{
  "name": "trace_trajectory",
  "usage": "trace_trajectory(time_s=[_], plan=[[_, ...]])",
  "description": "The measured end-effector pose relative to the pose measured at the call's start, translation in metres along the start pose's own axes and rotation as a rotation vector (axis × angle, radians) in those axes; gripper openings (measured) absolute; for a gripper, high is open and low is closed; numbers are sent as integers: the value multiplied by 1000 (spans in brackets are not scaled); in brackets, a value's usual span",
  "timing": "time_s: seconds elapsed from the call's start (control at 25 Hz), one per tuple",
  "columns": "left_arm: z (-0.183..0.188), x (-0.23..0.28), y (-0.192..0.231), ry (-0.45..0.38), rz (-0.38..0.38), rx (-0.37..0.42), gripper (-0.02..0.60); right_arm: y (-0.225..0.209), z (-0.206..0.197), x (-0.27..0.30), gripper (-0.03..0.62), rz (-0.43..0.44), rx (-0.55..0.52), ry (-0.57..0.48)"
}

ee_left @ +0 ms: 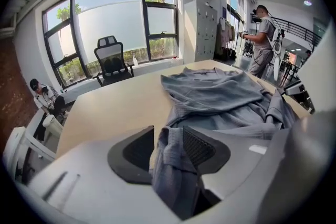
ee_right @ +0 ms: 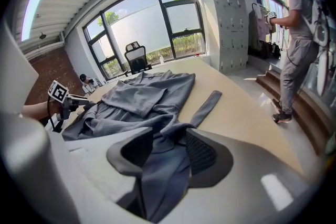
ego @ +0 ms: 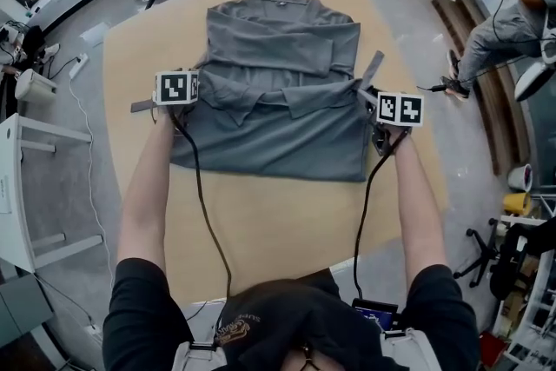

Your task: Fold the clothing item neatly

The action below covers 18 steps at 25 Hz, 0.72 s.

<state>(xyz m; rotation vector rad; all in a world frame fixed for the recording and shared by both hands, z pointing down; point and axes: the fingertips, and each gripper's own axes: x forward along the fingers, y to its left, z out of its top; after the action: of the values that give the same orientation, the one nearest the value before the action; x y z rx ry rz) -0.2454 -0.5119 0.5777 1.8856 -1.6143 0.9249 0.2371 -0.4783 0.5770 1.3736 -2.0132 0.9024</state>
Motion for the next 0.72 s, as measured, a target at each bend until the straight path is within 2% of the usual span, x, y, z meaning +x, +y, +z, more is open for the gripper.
trace_trajectory(time_s=[0.12, 0.24, 0.36, 0.48, 0.56, 0.72], plan=[[1, -20, 10, -27, 5, -17, 182, 1, 1, -25, 186, -20, -16, -30], [-11, -38, 6, -18, -40, -5, 170, 26, 1, -39, 186, -2, -76, -50], [-28, -51, -6, -9, -80, 24, 144, 70, 3, -37, 181, 45, -155, -64], [-46, -61, -21, -5, -105, 62, 105, 123, -3, -26, 175, 139, -252, -71], [-56, -67, -30, -8, -120, 82, 58, 158, -9, -17, 172, 190, -322, -61], [-74, -74, -42, 16, -136, 114, 27, 219, -10, 11, 163, 257, -487, -23]])
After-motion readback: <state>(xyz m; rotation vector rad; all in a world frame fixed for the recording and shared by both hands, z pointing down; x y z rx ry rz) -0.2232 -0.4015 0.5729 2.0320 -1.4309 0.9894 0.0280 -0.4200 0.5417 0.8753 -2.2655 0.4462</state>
